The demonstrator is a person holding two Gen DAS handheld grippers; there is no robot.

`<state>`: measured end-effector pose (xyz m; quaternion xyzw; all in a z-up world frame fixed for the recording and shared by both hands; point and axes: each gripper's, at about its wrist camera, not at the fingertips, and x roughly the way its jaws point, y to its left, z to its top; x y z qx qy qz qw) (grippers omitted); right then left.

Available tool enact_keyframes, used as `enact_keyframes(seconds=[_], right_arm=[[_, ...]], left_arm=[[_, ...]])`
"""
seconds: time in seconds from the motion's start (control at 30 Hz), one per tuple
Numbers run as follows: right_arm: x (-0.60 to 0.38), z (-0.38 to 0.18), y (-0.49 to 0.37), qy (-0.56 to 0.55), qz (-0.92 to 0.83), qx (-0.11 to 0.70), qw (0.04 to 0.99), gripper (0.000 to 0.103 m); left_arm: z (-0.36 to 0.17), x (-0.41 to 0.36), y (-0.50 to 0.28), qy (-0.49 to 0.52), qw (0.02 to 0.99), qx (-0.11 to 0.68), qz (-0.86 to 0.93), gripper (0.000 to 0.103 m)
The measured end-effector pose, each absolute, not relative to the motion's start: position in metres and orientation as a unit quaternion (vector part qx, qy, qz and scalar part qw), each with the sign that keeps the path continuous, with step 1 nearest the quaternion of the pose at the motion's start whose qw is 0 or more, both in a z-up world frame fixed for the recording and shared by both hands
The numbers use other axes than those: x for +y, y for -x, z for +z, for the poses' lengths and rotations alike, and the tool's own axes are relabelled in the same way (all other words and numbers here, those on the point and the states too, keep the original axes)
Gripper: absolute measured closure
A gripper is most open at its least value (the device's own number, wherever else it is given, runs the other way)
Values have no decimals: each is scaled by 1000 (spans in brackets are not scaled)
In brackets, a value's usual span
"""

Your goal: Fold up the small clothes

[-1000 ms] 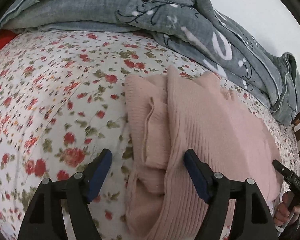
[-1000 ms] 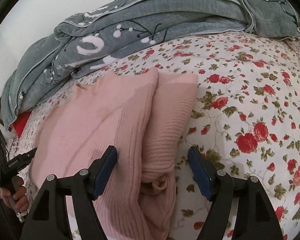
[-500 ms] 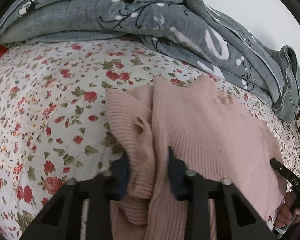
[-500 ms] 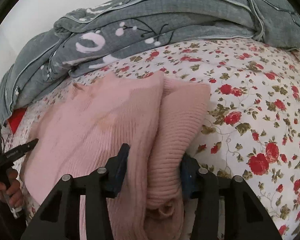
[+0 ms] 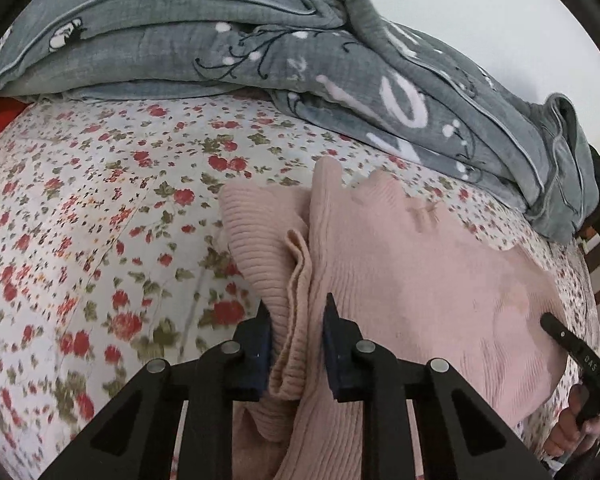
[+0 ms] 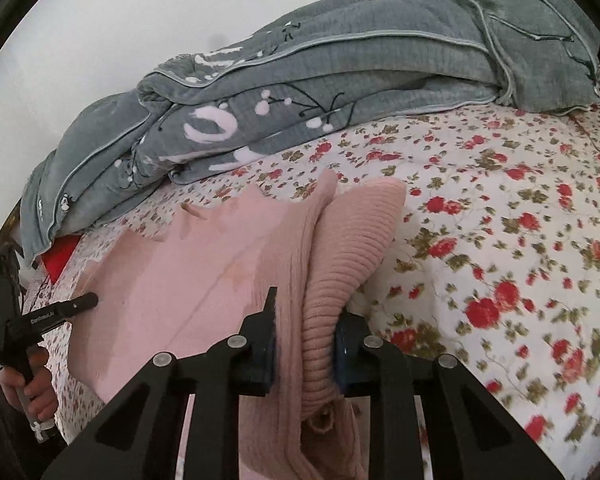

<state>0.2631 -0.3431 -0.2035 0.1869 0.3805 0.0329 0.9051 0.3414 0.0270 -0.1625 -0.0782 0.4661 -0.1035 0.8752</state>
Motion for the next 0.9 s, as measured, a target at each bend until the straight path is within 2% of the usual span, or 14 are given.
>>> enact_keyframes(seconds=[0.33, 0.43, 0.57, 0.6, 0.67, 0.83, 0.9], right_arm=[[-366, -211, -203, -185, 28, 388, 903, 81], [-367, -220, -201, -189, 18, 395, 899, 77], [-370, -230, -201, -205, -3, 405, 891, 65], [-371, -229, -198, -216, -1, 404, 889, 64], [-371, -225, -191, -216, -5, 400, 891, 64], [-354, -201, -174, -168, -38, 392, 904, 63], [-344, -193, -170, -156, -36, 385, 909, 60]], left_arm=[[-166, 9, -288, 68, 873, 470, -112, 82], [-168, 8, -282, 61, 872, 473, -109, 80], [-176, 13, -285, 69, 861, 497, -81, 74], [-177, 16, -284, 73, 859, 501, -77, 74], [-177, 18, -280, 77, 860, 499, -77, 65], [-170, 20, -271, 76, 863, 491, -90, 54], [-165, 19, -266, 71, 866, 485, -95, 50]])
